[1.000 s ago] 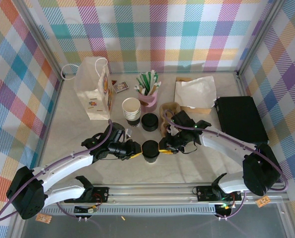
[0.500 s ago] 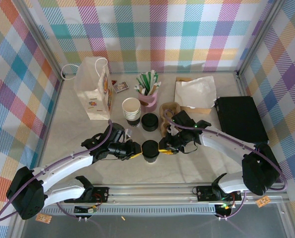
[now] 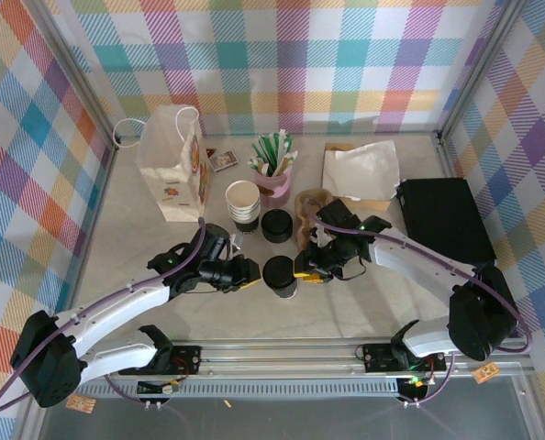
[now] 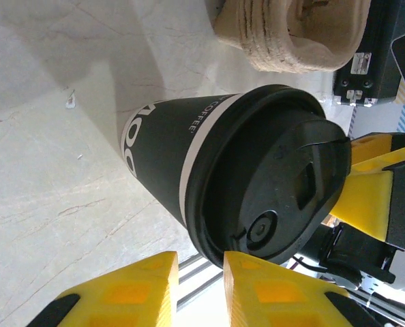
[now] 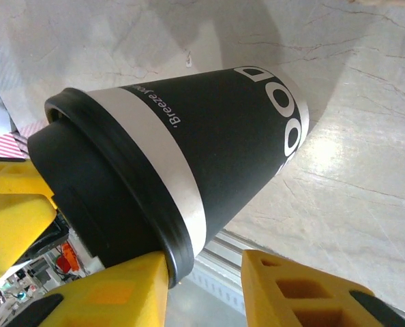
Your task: Pack the takeout coffee
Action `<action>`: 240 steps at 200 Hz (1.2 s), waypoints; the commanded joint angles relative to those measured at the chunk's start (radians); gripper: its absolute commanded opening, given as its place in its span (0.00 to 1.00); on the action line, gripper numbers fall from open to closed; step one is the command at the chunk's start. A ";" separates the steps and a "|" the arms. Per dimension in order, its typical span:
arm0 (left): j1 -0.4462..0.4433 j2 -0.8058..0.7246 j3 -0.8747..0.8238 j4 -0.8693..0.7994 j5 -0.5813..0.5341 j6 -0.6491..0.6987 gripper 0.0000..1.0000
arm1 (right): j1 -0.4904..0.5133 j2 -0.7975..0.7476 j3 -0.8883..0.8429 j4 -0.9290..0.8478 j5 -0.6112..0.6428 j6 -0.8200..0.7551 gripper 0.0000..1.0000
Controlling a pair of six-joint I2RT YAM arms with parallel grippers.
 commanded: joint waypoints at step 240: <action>0.011 -0.075 0.036 -0.157 -0.033 0.067 0.27 | 0.014 -0.035 0.234 -0.303 0.135 -0.437 0.81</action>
